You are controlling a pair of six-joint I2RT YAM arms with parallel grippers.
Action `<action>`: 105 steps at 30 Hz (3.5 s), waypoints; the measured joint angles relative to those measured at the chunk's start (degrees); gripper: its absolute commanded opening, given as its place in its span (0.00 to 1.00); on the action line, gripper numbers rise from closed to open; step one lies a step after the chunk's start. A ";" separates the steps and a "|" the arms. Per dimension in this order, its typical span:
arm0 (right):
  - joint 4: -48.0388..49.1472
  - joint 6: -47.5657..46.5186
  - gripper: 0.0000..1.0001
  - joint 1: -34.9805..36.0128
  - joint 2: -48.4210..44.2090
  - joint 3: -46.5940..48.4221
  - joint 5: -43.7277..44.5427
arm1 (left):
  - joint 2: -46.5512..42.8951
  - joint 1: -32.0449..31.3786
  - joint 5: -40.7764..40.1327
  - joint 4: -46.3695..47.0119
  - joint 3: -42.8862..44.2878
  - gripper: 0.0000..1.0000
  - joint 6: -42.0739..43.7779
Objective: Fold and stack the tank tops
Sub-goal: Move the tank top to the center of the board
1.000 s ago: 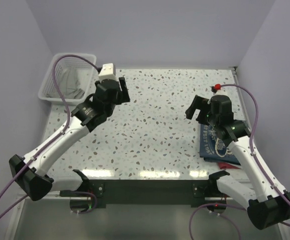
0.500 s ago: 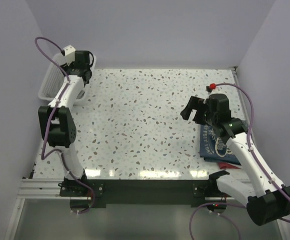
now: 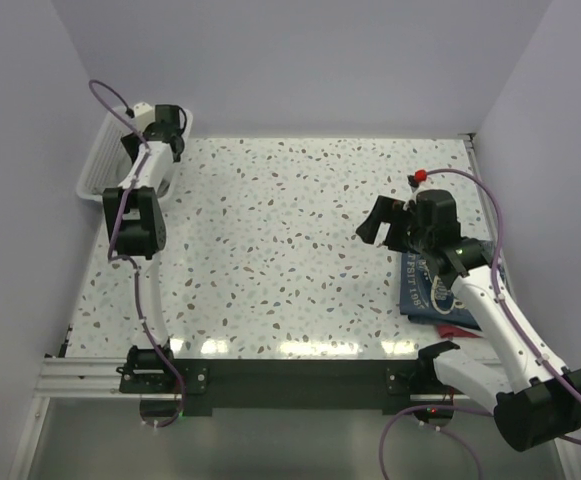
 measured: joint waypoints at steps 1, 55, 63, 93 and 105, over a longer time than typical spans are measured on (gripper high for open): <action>0.07 0.02 0.99 0.00 -0.02 -0.11 -0.02 | 0.33 0.15 -0.31 -0.02 0.28 0.84 0.07; 3.10 1.14 0.99 0.00 2.58 -1.92 -2.93 | 10.80 5.64 9.86 13.31 4.72 0.34 16.57; 3.56 1.11 0.99 0.00 3.06 -1.92 -3.02 | 10.78 5.79 12.74 13.73 4.79 0.00 16.37; 6.32 0.94 0.99 0.02 3.78 -1.60 -4.35 | -21.75 -3.52 22.10 21.73 2.08 0.00 14.97; 5.97 0.90 0.99 0.07 0.90 0.26 -3.17 | -43.69 -22.34 26.56 22.64 -9.53 0.22 13.22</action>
